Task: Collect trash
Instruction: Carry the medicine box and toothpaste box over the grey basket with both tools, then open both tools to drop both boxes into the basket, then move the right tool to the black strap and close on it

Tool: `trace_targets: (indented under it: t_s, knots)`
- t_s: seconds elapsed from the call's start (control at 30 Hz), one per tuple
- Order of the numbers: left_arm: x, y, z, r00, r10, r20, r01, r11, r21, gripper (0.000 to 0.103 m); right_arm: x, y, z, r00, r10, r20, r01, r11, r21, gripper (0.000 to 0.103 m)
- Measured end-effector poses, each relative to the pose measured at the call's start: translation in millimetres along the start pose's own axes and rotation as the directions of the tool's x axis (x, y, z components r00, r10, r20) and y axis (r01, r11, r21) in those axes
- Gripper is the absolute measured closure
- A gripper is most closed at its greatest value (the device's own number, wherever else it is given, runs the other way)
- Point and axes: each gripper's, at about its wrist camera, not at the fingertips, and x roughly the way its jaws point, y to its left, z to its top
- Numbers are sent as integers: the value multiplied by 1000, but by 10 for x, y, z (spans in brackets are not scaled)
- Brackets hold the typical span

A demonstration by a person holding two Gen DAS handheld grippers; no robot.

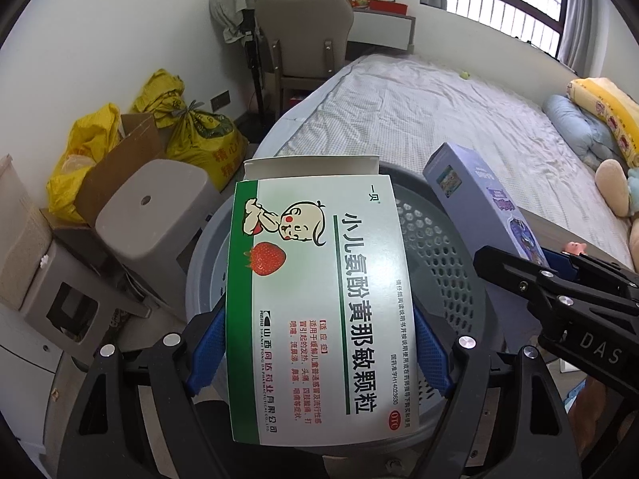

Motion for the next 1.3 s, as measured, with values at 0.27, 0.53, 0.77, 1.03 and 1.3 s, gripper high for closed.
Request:
trace_targets:
  t_s: [0.27,0.53,0.77,1.03,1.3]
  knots:
    - [26,158,-13,1000,27,-2,-27,998,-48,14,-51,-39,29,999,-2,37,1,1000,19,27]
    - [-35,214,-59,999,54,-3,-54,995,-80,14,-108,-21,-59,999,-6,36,5,1000,28,27]
    - [-150,220,-132,997,81,9,-80,993,-85,14,-188,39,-203,999,-17,36,16,999,28,27]
    - [-288,216,-232,996,89,19,-87,992,-90,12,-423,8,-392,997,-36,72,33,998,46,27]
    - [-395,-42,-303,998,50,31,-48,997,-57,12,-798,-332,-736,991,-102,91,92,989,116,27]
